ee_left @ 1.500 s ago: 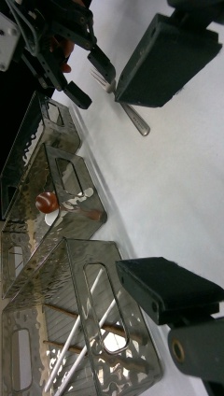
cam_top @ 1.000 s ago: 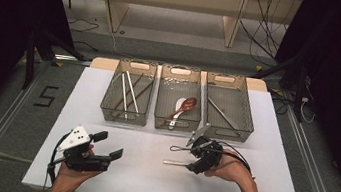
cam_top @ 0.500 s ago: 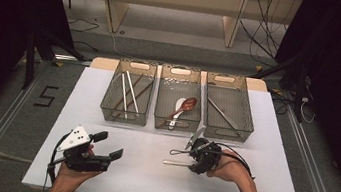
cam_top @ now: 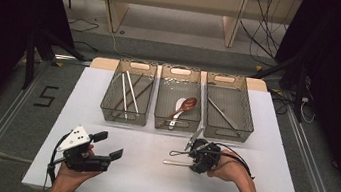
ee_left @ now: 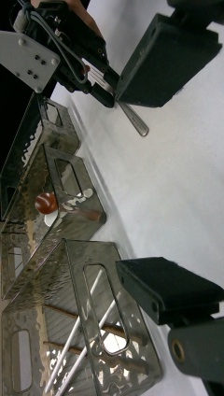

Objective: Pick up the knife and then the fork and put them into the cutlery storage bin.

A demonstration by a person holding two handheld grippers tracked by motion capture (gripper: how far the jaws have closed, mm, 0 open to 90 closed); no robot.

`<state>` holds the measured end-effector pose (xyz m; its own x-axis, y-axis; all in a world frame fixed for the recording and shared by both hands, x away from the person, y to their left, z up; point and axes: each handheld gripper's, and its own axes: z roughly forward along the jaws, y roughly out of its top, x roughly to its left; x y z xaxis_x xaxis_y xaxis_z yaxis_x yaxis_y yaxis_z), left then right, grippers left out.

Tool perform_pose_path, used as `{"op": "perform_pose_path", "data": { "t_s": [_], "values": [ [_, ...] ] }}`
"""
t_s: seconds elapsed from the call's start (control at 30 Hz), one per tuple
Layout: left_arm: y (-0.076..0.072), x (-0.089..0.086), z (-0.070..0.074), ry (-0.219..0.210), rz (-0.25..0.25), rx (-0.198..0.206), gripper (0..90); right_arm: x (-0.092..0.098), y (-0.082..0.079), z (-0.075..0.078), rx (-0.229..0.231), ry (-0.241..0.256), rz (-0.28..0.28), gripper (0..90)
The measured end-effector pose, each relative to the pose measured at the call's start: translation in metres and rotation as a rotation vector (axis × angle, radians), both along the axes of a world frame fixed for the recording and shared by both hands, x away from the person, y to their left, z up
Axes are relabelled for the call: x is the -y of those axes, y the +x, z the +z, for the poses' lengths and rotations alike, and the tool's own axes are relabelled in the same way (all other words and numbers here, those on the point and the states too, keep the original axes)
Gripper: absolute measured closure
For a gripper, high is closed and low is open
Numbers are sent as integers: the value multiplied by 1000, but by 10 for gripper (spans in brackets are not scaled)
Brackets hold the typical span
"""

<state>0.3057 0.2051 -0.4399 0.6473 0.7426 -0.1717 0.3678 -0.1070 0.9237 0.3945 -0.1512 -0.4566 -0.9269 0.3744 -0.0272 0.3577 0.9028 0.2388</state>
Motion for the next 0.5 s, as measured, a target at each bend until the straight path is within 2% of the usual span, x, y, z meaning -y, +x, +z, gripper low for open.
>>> {"op": "perform_pose_path", "data": {
  "t_s": [0.4,0.5],
  "values": [
    [0,0,0,4,-2,1,156,-3,-4,0,-2,-13,15,770],
    [0,0,0,3,-2,1,156,-4,-5,1,0,-26,37,780]
  ]
}}
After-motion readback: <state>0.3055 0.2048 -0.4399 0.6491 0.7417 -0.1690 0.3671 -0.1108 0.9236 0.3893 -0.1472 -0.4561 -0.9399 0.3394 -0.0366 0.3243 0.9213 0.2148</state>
